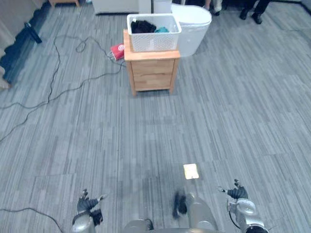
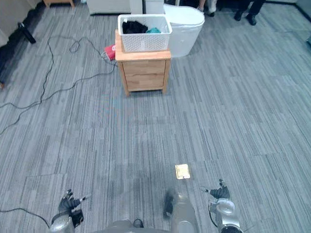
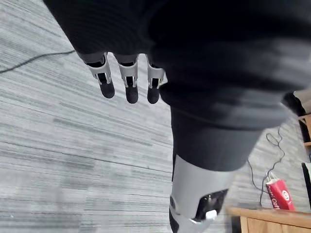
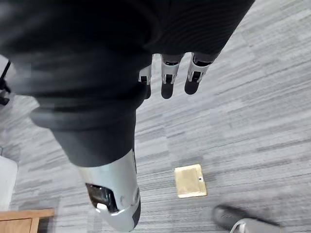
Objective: Pick up the laundry basket with both hands and put the clothes into the washing machine.
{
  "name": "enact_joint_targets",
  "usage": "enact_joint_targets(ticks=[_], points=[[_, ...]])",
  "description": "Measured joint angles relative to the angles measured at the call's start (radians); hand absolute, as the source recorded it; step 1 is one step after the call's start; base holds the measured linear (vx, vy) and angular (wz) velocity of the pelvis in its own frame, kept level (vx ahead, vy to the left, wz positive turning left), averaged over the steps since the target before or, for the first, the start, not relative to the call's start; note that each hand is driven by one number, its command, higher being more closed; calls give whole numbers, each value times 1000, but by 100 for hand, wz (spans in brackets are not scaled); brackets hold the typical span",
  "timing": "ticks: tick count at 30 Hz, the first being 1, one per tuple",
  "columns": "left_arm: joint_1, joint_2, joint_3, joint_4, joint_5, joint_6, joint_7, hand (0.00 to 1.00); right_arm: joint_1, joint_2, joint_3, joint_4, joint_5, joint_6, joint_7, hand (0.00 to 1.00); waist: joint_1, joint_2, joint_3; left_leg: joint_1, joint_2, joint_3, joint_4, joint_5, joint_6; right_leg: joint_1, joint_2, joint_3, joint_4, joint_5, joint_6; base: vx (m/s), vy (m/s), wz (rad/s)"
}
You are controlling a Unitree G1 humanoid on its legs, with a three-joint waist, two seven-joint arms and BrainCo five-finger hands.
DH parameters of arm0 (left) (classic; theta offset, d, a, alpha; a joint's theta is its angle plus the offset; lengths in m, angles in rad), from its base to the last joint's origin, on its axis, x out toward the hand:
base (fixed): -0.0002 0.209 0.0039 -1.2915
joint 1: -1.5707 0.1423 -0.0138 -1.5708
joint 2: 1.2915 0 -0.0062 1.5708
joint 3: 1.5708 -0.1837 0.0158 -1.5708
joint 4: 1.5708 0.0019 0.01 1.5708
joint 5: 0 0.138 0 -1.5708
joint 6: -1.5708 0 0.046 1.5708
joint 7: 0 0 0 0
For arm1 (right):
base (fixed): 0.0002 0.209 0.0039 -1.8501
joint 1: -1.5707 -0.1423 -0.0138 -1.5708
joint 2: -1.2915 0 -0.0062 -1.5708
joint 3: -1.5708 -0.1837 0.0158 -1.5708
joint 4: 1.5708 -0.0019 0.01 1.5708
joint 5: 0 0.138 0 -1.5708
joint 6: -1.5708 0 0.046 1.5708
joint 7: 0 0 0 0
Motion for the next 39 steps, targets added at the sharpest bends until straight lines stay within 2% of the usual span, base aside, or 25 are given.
enact_joint_targets(ticks=[1, 2, 3, 4, 6, 8, 10, 13, 15, 17, 18, 19, 20, 22, 23, 24, 27, 29, 32, 33, 34, 35, 37, 38, 39], points=[[-10, 0, -1, 0, 0, -1, 0, 0, 3, 0, 0, 0, 0, 0, 0, 0, -1, -11, 0, 19, -4, -7, -11, -4, -11, -9, 6, 4, -42, 38, -14, 579, -95, 65], [-14, 0, -1, 0, 1, -2, -1, 0, 16, 4, 1, -1, 5, 0, 0, 0, 0, -36, -9, 58, -20, -15, -11, -25, -47, -27, 10, 23, -52, 94, -77, 632, -143, 53], [-15, -17, 0, 7, 3, -2, -2, 0, 22, -1, 1, -1, 5, 2, 1, 0, -4, -30, -13, 73, -5, -30, 34, -47, -82, -33, 12, 35, 40, 128, -141, 622, -148, 38], [-8, -21, 1, 7, 4, -3, -5, 0, 21, 5, 3, -5, 5, 2, 1, 0, -3, -21, -17, 58, 15, -28, 97, -45, -89, -30, 17, 26, 62, 94, -143, 750, -219, 17], [-4, -45, 18, 6, 9, -1, -6, 0, 17, 14, 28, -49, 5, 2, 3, 0, 15, 10, -2, -125, 110, -8, 582, 45, -179, 58, 72, 29, 53, 17, -165, 690, -217, -13], [6, -55, 39, 1, 11, 1, -7, 0, 11, 35, 40, -82, 7, 1, 1, 0, 27, 14, 2, -252, 185, 6, 907, 42, -175, 155, 117, 35, 16, -14, -186, 514, -132, -23], [7, -64, 38, -25, 11, 2, -7, 0, 15, 69, 42, -133, 32, -3, -1, 0, 65, -22, 16, -393, 243, 76, 1086, 11, -115, 319, 133, 72, -55, -52, -194, 633, -127, -27], [13, -85, 37, -58, 11, 0, -8, 0, 16, 76, 43, -174, 39, -6, -1, 0, 87, -33, 9, -542, 247, 141, 936, -12, -72, 446, 137, 98, -175, -61, -180, 580, -44, -20], [14, -85, 37, -66, 11, 2, -8, 0, 8, 78, 42, -176, 38, -5, -1, 0, 118, -41, 9, -620, 207, 164, 574, 6, -74, 524, 126, 134, -246, -80, -147, 470, 78, -39], [21, -90, 38, -68, 11, 2, -7, 0, 12, 81, 38, -174, 38, -5, -3, 0, 121, -43, 8, -618, 169, 146, 302, 78, -92, 577, 113, 145, -278, -100, -115, 614, 202, -34], [37, -92, 36, -64, 11, 4, -7, 0, 15, 82, 37, -160, 38, -6, -4, 0, 119, -41, 2, -613, 146, 127, 198, 174, -75, 622, 95, 162, -292, -139, -66, 570, 249, -42], [44, -91, 37, -63, 11, 7, -7, 0, 23, 85, 38, -150, 37, -6, -4, 0, 125, -52, -7, -607, 134, 120, 209, 219, -57, 630, 77, 170, -282, -156, -47, 620, 297, -49], [57, -95, 36, -63, 11, 9, -7, 0, 39, 89, 36, -143, 37, -6, -4, 0, 134, -64, -30, -605, 104, 109, 235, 257, -29, 616, 37, 171, -207, -183, -2, 667, 310, -45], [55, -99, 21, -55, 13, 11, -8, 0, 50, 107, 14, -117, 35, -5, -4, 0, 133, -71, -34, -564, 77, 115, 293, 209, 30, 495, -32, 166, 148, -197, 53, 728, 338, -19], [55, -93, -1, -48, 13, 16, -8, 0, 62, 117, 18, -109, 33, -3, -2, 0, 114, -81, -32, -507, 47, 122, 316, 154, 48, 388, -102, 166, 457, -106, 105, 652, 288, 29], [53, -86, -17, -48, 13, 20, -8, 0, 77, 124, 22, -105, 32, 1, -2, 0, 99, -82, -31, -439, 26, 125, 332, 103, 66, 299, -153, 168, 710, -76, 80, 777, 291, 34], [50, -74, -20, -49, 15, 20, -7, 0, 81, 125, 55, -99, 27, 0, 0, 0, 78, -73, -25, -271, 16, 127, 279, 69, 73, 180, -174, 145, 850, -91, 31, 536, 131, 16], [41, -58, -18, -52, 15, 18, -7, 0, 61, 125, 61, -107, 26, -3, 0, 0, 61, -59, -17, -152, 16, 117, 190, 64, 64, 109, -159, 71, 696, -100, 24, 582, 53, 30], [11, -43, -10, -50, 15, 17, -8, 0, 62, 117, 40, -97, 27, -5, -1, 0, 56, -81, -24, -61, 7, 101, 138, 30, 5, 91, -104, -10, 223, -44, 8, 511, -45, 42], [15, -37, -8, -48, 16, 18, -8, 0, 69, 118, 39, -96, 27, -5, -1, 0, 58, -99, -34, -49, -9, 96, 135, 12, -23, 97, -85, -7, 92, 55, -21, 398, -73, 36], [21, -33, 1, -42, 18, 18, -8, 0, 83, 119, 39, -95, 27, -5, -1, 0, 60, -132, -48, -29, -35, 84, 137, -1, -40, 99, -84, -4, 48, 110, -134, 512, -112, 12], [24, -62, 13, -31, 19, 21, -8, 0, 74, 104, 26, -94, 27, 0, 0, 0, 67, -89, -55, -11, 4, 75, 157, -17, -56, 113, -60, -12, 75, 88, -125, 622, -145, 11], [41, -83, 27, -33, 22, 22, -9, 0, 83, 102, 19, -138, 27, -2, -1, 0, 59, -59, -45, -58, 44, 73, 334, -17, -76, 161, -38, -25, 56, 28, -110, 527, -139, 3], [35, -100, 41, -33, 22, 22, -9, 0, 90, 101, 20, -156, 28, -2, -1, 0, 63, -36, -36, -145, 107, 69, 550, 11, -129, 209, -4, -24, 32, 8, -121, 406, -100, -20], [47, -111, 46, -40, 22, 22, -9, 0, 94, 107, 22, -176, 28, -1, -1, 0, 73, -21, -36, -224, 173, 53, 747, 16, -153, 249, 29, -23, 18, -10, -132, 398, -79, -32]])
